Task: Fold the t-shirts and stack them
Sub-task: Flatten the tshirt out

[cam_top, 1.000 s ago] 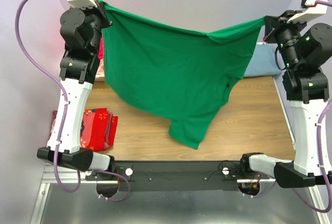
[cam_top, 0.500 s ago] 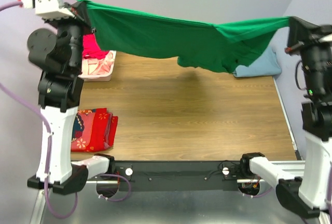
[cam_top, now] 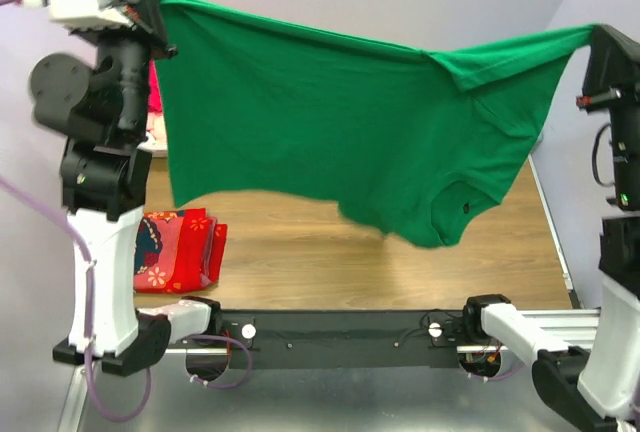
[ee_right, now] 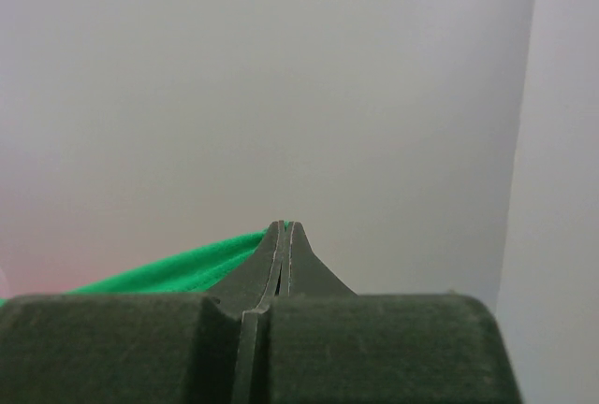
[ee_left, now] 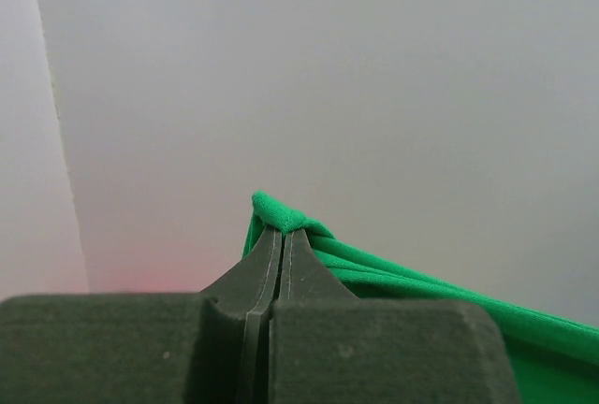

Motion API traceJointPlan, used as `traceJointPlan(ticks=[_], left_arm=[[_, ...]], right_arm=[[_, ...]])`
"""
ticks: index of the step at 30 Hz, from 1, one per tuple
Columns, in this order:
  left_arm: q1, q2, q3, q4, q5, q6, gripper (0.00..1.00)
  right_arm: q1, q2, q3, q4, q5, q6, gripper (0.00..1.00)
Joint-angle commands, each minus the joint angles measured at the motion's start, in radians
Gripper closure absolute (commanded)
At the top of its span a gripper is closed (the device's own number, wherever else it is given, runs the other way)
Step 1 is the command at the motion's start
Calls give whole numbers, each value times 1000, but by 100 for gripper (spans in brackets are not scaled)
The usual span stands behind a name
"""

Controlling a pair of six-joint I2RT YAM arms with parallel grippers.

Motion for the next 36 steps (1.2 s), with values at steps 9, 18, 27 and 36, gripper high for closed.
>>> traceJointPlan(ticks=[9, 18, 27, 36], left_arm=[[-38, 417, -403, 81, 21, -151, 100], [-45, 804, -319, 45, -97, -228, 100], [-32, 1105, 56, -64, -192, -240, 100], [21, 1119, 68, -29, -298, -350, 63]], right_arm=[[-2, 488, -217, 238, 130, 68, 99], [-4, 1063, -75, 324, 4, 148, 99], [-8, 1463, 357, 240, -61, 193, 99], [-13, 1484, 358, 232, 36, 218, 16]])
